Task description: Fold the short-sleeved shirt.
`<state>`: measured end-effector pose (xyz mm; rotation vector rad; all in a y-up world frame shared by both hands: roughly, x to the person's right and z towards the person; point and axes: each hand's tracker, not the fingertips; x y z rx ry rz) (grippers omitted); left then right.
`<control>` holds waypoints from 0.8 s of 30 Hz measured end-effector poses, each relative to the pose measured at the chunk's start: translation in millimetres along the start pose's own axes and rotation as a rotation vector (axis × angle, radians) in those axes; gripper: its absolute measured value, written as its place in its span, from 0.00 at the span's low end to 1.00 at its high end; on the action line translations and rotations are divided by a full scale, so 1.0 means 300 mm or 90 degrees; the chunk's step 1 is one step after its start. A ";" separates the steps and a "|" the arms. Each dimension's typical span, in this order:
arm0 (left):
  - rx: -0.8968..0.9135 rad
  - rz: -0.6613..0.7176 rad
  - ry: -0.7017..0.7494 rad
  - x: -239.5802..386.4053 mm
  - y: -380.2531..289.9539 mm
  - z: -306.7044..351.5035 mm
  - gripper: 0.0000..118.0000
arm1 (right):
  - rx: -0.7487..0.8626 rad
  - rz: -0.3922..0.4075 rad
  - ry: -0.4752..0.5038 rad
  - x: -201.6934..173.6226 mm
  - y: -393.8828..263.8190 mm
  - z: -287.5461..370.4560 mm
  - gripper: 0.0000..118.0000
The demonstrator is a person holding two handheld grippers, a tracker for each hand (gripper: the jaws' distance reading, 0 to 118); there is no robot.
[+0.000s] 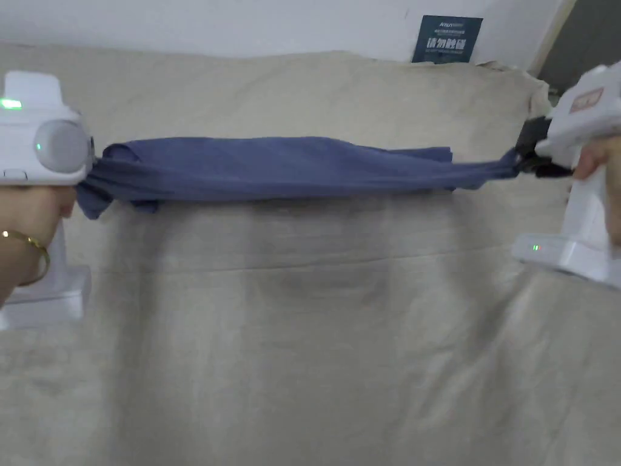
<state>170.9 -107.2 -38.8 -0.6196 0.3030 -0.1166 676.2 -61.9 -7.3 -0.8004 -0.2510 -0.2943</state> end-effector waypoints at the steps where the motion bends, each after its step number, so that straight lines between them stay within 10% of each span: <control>1: -0.010 -0.001 -0.002 -0.007 -0.047 0.027 0.00 | -0.010 0.005 0.005 0.021 -0.052 0.001 0.03; 19: -0.070 0.046 -0.106 -0.329 -0.674 0.592 0.00 | -0.083 0.130 0.007 0.307 -0.703 0.322 0.03; 24: -0.067 0.059 -0.116 -0.402 -0.800 0.730 0.00 | -0.075 0.099 0.034 0.366 -0.817 0.453 0.03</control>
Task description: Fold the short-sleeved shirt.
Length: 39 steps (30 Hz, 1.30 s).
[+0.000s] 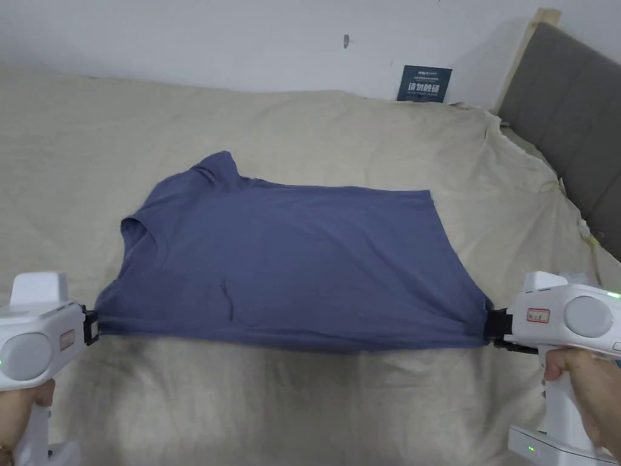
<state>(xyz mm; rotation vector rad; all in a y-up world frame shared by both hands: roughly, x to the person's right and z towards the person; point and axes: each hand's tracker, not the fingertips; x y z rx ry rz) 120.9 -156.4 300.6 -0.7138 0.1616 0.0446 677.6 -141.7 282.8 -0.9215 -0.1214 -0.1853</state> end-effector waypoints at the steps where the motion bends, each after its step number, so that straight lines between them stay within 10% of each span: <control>1: 0.005 0.007 0.000 -0.006 -0.022 0.021 0.00 | 0.003 -0.002 0.007 0.007 -0.021 0.017 0.03; 18: -0.080 -0.016 -0.009 -0.071 -0.353 0.146 0.00 | -0.050 0.034 0.018 0.140 -0.383 0.032 0.03; 20: -0.086 -0.004 -0.014 -0.076 -0.364 0.135 0.14 | -0.048 0.022 0.025 0.150 -0.404 0.018 0.04; 22: -0.089 0.011 -0.019 -0.095 -0.360 0.143 0.44 | -0.008 0.011 0.053 0.167 -0.408 0.028 0.24; 24: -0.092 0.058 -0.043 -0.142 -0.346 0.157 0.90 | 0.000 -0.002 0.066 0.185 -0.397 0.056 0.80; 25: -0.091 0.100 -0.056 -0.166 -0.333 0.175 1.00 | -0.006 -0.005 0.061 0.198 -0.381 0.066 0.91; 31: 0.030 0.252 -0.094 -0.242 -0.193 0.277 1.00 | 0.111 0.059 0.000 0.172 -0.263 0.239 0.92; 39: 0.264 0.034 -0.033 0.046 -0.033 0.396 0.92 | 0.349 0.094 0.043 -0.016 -0.197 0.397 0.93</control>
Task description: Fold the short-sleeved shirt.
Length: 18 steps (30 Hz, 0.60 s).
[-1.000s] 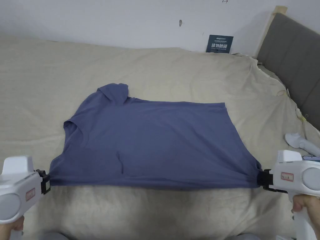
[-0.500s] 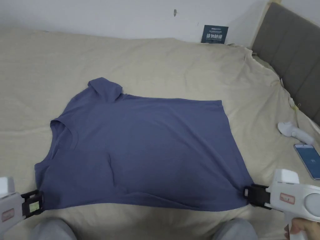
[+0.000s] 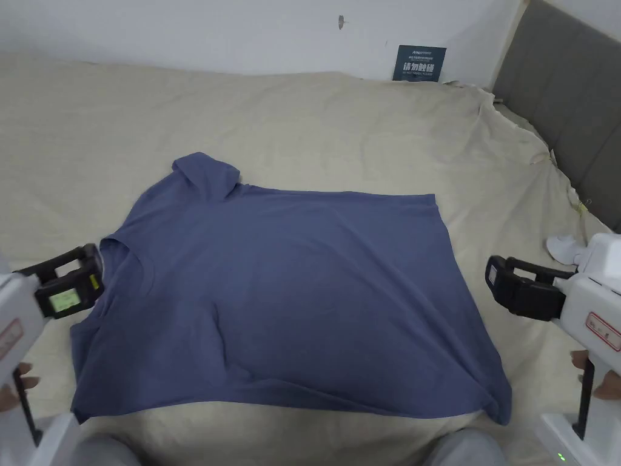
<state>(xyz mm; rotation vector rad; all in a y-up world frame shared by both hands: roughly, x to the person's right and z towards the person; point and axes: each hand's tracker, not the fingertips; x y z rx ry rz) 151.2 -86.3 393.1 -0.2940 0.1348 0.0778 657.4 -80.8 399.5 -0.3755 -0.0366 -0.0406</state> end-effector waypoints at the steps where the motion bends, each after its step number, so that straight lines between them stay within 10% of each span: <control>1: 0.018 -0.020 -0.006 0.035 0.000 0.000 0.91 | 0.017 -0.004 0.005 -0.021 0.001 0.002 0.93; 6: 0.036 0.004 -0.043 0.096 -0.040 -0.016 0.50 | 0.055 -0.016 0.009 -0.094 -0.025 0.000 0.92; 9: 0.039 -0.006 -0.040 0.124 -0.056 -0.012 0.02 | 0.052 -0.003 0.013 -0.121 -0.040 -0.003 0.82; 14: 0.042 -0.045 -0.056 0.131 -0.064 -0.009 0.00 | 0.055 0.000 0.019 -0.153 -0.069 0.012 0.00; 18: 0.035 -0.038 -0.060 0.135 -0.072 -0.011 0.00 | 0.060 -0.011 0.023 -0.154 -0.076 0.015 0.00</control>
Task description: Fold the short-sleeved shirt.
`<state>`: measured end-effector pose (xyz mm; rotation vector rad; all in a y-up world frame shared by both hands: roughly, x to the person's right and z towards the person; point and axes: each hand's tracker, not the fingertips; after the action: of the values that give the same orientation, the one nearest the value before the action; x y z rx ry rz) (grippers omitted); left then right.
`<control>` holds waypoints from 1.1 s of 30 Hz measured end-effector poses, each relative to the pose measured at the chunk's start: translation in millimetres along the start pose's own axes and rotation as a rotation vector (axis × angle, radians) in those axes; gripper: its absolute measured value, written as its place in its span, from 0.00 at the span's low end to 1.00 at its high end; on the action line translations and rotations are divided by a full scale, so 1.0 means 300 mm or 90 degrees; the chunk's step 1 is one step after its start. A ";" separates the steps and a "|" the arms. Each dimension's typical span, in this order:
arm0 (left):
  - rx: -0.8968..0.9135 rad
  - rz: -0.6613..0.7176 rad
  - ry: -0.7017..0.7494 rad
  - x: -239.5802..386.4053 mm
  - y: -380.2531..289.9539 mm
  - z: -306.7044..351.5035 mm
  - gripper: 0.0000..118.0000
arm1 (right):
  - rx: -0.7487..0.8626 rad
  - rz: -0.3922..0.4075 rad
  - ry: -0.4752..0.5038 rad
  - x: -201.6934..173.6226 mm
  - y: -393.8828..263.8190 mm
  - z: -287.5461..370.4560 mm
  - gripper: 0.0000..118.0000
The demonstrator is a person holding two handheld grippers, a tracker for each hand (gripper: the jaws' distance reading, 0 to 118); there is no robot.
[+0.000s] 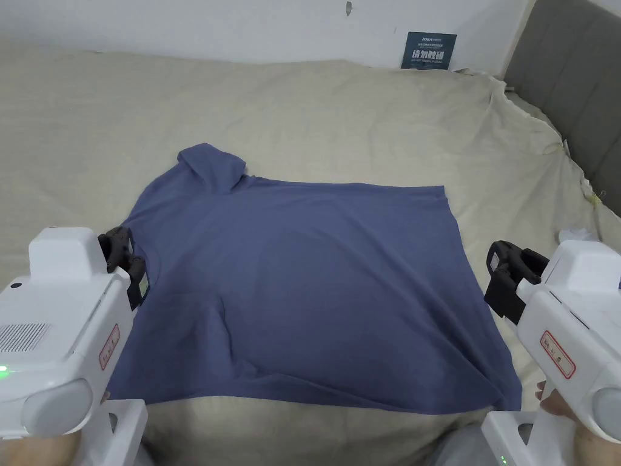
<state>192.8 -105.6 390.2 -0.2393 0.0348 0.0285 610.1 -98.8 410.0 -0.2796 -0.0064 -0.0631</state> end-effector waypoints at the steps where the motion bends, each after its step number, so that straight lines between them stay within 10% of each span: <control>1: -0.001 0.004 -0.003 -0.001 -0.002 -0.001 0.00 | 0.006 -0.004 -0.003 -0.001 -0.004 0.003 0.00; 11: -0.042 0.030 0.002 -0.057 0.013 -0.011 0.02 | -0.003 -0.011 0.008 -0.002 -0.001 0.004 0.00; 13: -0.085 0.056 0.009 -0.094 0.016 -0.028 0.29 | -0.001 -0.013 0.009 0.000 0.001 0.004 0.00; 15: -0.152 0.086 0.026 -0.141 0.012 -0.061 0.85 | -0.001 -0.016 0.011 0.001 0.005 0.005 0.00; 17: -0.216 0.122 0.048 -0.188 -0.009 -0.092 1.00 | -0.002 -0.017 0.011 0.003 0.006 0.002 0.00; 27: -0.506 0.108 0.073 -0.296 -0.241 -0.178 0.97 | -0.030 -0.023 0.001 0.020 -0.021 -0.009 0.00; 33: -0.554 0.114 0.094 -0.272 -0.339 -0.171 0.46 | -0.047 -0.033 -0.009 0.031 -0.034 -0.007 0.00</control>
<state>112.9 -218.5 367.5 -1.1089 0.1921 0.2055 618.7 -109.7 410.8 -0.3538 -0.0258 -0.1137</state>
